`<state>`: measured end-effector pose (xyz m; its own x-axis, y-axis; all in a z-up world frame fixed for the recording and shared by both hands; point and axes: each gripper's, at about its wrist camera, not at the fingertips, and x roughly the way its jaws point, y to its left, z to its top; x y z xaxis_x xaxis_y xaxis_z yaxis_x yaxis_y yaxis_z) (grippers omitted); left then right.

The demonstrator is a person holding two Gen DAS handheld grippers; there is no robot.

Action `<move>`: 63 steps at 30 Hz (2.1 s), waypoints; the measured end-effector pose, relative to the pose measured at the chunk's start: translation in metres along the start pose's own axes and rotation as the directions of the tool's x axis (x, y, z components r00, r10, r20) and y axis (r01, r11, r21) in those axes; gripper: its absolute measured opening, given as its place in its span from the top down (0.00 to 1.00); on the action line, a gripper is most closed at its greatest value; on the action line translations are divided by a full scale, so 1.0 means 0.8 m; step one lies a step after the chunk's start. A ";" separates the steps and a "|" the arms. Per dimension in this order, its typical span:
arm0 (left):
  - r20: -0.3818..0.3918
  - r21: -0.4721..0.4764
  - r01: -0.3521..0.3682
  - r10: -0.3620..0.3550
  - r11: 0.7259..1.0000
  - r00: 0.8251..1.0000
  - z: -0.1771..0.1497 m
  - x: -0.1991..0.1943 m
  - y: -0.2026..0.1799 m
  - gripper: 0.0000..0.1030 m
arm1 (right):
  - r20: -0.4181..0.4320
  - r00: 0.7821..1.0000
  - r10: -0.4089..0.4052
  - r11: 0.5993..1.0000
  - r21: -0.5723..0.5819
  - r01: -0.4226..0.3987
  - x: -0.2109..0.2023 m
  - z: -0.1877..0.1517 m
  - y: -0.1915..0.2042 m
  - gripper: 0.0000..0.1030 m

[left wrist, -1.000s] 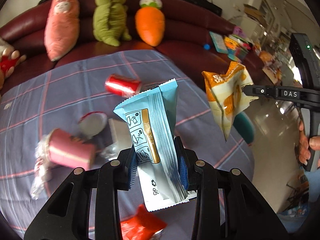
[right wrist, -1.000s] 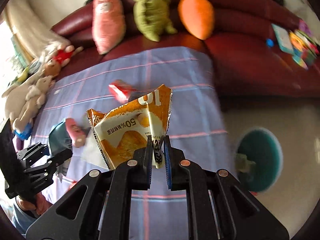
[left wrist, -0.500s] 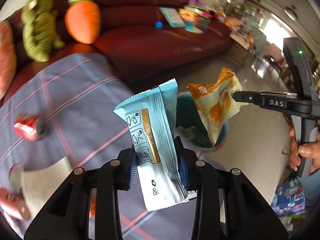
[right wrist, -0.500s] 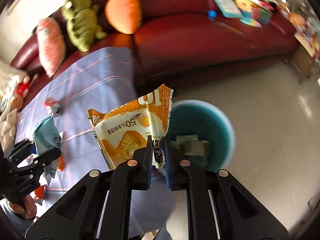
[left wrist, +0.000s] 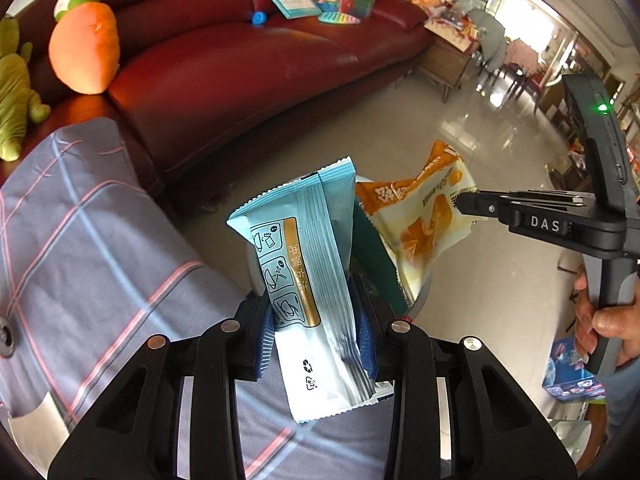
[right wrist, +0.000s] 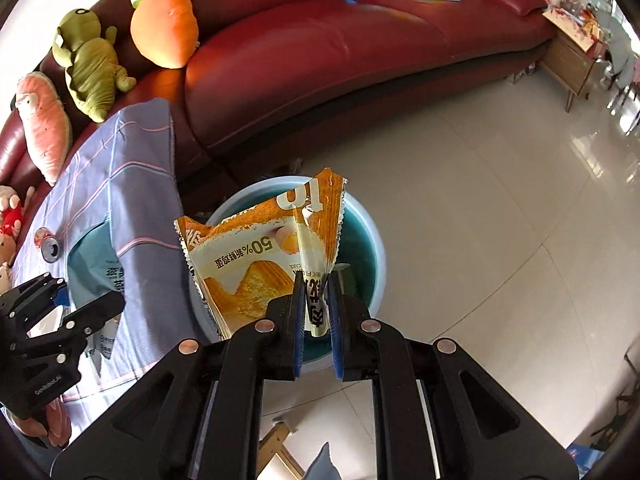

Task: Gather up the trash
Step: 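Open the left gripper over the bucket while the right gripper releases the snack bag, then move both open grippers back over the table trash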

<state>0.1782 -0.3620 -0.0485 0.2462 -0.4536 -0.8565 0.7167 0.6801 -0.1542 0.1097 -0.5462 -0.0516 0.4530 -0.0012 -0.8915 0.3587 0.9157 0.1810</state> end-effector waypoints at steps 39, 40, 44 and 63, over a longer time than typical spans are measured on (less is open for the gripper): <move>-0.024 -0.127 -0.053 0.050 0.991 0.998 -0.050 -0.023 0.051 0.10 | -0.126 0.991 -0.049 0.992 -0.117 0.034 0.030 0.001 0.060 0.21; -0.019 -0.132 -0.053 0.050 0.990 0.999 -0.055 -0.029 0.054 0.10 | -0.127 0.991 -0.050 0.991 -0.130 0.033 0.029 -0.002 0.065 0.19; -0.004 -0.151 -0.057 0.057 0.987 0.998 -0.067 -0.046 0.066 0.10 | -0.124 0.991 -0.050 0.982 -0.185 0.026 0.016 -0.010 0.095 0.19; 0.056 -0.302 -0.145 0.169 0.942 0.984 -0.189 -0.171 0.182 0.08 | -0.143 0.990 0.006 0.916 -0.395 -0.062 -0.005 -0.054 0.279 0.19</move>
<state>0.1500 -0.1141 -0.0284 0.4001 -0.3634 -0.8413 0.4425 0.8805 -0.1699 0.1527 -0.3245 -0.0256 0.3338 0.0614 -0.9406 -0.0220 0.9981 0.0574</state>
